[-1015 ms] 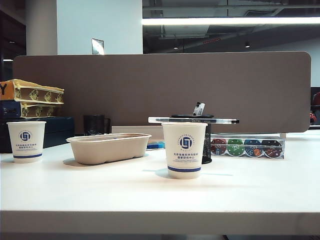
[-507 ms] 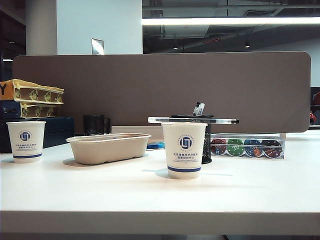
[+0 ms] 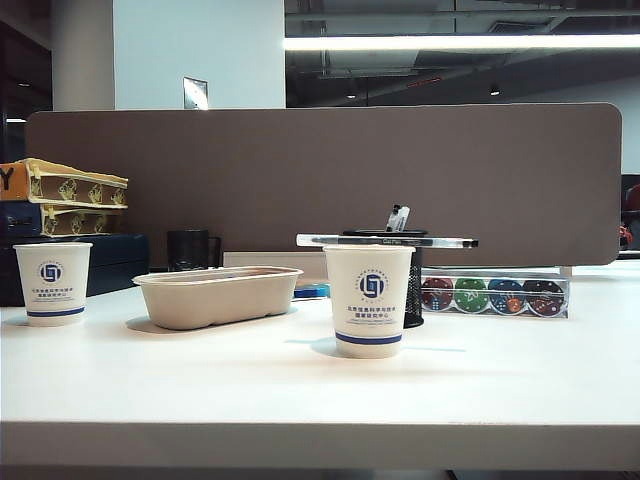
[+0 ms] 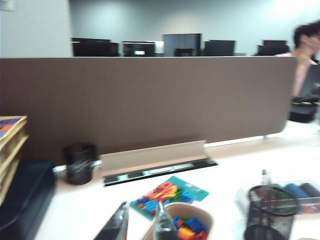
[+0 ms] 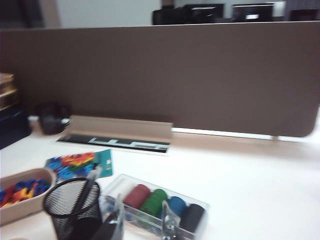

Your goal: Pick up one pen and put it in the pen container.

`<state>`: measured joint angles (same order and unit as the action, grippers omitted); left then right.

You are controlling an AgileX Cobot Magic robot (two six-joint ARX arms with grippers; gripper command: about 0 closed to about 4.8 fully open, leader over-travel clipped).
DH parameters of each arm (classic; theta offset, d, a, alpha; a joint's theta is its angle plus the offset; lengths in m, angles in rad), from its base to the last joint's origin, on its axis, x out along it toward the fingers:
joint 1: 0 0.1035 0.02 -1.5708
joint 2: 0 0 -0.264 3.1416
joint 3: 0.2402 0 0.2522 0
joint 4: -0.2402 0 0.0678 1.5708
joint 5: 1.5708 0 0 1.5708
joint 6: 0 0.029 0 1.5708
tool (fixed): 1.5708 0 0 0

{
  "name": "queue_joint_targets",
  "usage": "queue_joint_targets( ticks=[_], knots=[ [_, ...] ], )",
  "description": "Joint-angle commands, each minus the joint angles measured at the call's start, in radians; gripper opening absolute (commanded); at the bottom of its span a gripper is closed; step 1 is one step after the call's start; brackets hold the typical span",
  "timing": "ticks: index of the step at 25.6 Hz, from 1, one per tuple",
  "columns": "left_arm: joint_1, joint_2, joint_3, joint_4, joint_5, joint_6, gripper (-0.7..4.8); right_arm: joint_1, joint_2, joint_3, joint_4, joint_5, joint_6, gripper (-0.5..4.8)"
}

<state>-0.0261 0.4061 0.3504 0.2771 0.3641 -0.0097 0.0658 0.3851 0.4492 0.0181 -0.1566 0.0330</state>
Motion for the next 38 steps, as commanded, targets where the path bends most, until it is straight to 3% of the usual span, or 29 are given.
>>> queue_joint_targets(
  ticks=[1, 4, 12, 23, 27, 31, 38],
  knots=[
    [-0.015, 0.076, 0.043, 0.010, 0.087, 0.021, 0.72, 0.018, 0.086, 0.074, 0.024, -0.056, -0.067, 0.96],
    [-0.069, 0.161, 0.105, 0.010, 0.137, 0.048, 0.72, 0.045, 0.172, 0.123, 0.093, -0.075, -0.071, 1.20],
    [-0.144, 0.288, 0.174, 0.011, 0.218, 0.096, 0.73, 0.119, 0.310, 0.146, 0.077, -0.116, -0.098, 1.28],
    [-0.254, 0.360, 0.174, -0.074, 0.222, 0.301, 0.90, 0.211, 0.415, 0.162, -0.024, -0.103, -0.294, 1.32],
    [-0.274, 0.405, 0.179, -0.100, 0.206, 0.406, 1.13, 0.241, 0.436, 0.163, -0.068, -0.037, -0.398, 1.41],
    [-0.274, 0.438, 0.182, -0.105, 0.173, 0.454, 1.26, 0.259, 0.454, 0.163, -0.121, 0.018, -0.475, 1.41],
    [-0.274, 0.493, 0.196, -0.153, 0.144, 0.564, 1.27, 0.291, 0.483, 0.163, -0.181, 0.117, -0.535, 1.50]
  ],
)
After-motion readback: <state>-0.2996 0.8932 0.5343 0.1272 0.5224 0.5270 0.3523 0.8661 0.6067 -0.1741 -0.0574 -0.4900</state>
